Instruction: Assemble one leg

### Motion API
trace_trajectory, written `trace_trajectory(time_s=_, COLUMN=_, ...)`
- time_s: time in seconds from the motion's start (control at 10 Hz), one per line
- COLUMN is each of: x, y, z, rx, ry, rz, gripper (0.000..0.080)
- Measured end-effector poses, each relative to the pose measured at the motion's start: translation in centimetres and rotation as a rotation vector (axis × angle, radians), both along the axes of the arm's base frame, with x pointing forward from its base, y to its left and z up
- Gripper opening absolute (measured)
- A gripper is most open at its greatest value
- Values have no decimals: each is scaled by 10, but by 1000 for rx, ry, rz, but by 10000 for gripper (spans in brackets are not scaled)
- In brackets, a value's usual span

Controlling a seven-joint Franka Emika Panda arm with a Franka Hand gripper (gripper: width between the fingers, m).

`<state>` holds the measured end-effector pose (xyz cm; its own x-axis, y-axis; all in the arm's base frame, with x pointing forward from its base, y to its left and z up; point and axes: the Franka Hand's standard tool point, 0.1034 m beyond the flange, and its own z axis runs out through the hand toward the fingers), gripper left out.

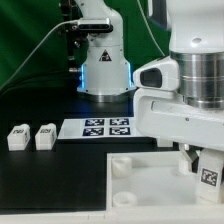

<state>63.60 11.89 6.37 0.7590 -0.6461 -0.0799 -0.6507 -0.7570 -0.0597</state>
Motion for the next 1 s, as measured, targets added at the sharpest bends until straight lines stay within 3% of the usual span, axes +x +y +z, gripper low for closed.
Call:
trace_trajectory(time_s=0.3, x=0, y=-2, z=0, rx=-21, ry=38, rz=-598, gripper=292)
trace_trajectory(time_s=0.6, x=0, y=-3, z=-1, rx=-8, ry=50, rz=-1097, gripper=293)
trace_trajectory(time_s=0.8, x=0, y=-3, z=-1, rx=-14, ry=47, rz=-1128, gripper=293)
trace_trajectory(time_s=1.0, x=-1, y=-3, z=-2, rx=-16, ry=41, rz=-1049, gripper=545)
